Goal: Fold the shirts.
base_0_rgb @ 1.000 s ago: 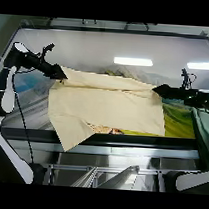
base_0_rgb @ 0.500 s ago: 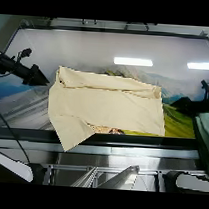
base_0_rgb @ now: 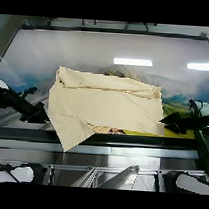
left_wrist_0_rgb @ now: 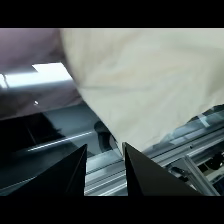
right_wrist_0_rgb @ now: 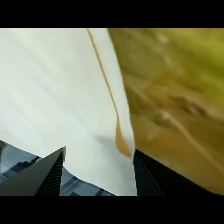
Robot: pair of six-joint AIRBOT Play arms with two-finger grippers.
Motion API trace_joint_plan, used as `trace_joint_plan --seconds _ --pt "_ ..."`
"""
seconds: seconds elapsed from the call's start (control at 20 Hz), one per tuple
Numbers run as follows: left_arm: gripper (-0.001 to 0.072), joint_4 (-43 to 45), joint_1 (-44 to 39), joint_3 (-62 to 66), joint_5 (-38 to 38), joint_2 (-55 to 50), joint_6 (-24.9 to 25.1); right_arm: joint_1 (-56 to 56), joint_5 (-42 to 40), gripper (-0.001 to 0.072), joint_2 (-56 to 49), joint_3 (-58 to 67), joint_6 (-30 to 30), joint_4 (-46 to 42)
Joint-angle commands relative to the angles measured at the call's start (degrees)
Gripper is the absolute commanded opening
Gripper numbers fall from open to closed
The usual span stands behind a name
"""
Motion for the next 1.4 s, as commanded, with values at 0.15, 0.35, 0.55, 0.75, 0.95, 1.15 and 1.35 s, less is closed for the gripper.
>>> trace_joint_plan --seconds 0.15,0.35,0.55,0.75,0.95,1.15,1.35 --pt "0.0251 0.2 -6.2 -9.1 8.5 3.4 -0.4 6.2 -8.4 0.0435 -1.1 -1.2 -2.7 6.3" --pt "0.0251 -0.7 -10.5 -12.4 13.5 3.4 -0.4 8.8 -8.5 0.0309 -1.7 -1.1 -3.5 6.5" --pt "0.0251 -0.7 -14.5 -15.4 19.4 3.4 -0.4 8.5 -6.5 0.0259 -1.7 -1.1 -3.6 6.5" --pt "0.0022 -2.3 -17.2 -15.2 23.5 3.4 -0.3 8.5 -4.7 0.0133 -1.6 -1.1 -3.5 6.5" --pt "0.0034 -0.2 -15.6 -11.6 23.1 7.6 0.3 5.4 2.1 0.0018 0.9 -0.1 -3.3 6.4" --pt "0.0034 -4.4 -8.2 -9.3 25.2 17.1 1.8 -0.6 7.8 0.0018 5.2 0.1 -0.5 6.5" --pt "0.0034 -21.8 -3.9 -9.3 24.6 28.3 12.9 -0.3 11.2 0.0018 8.3 0.2 -2.6 14.1"
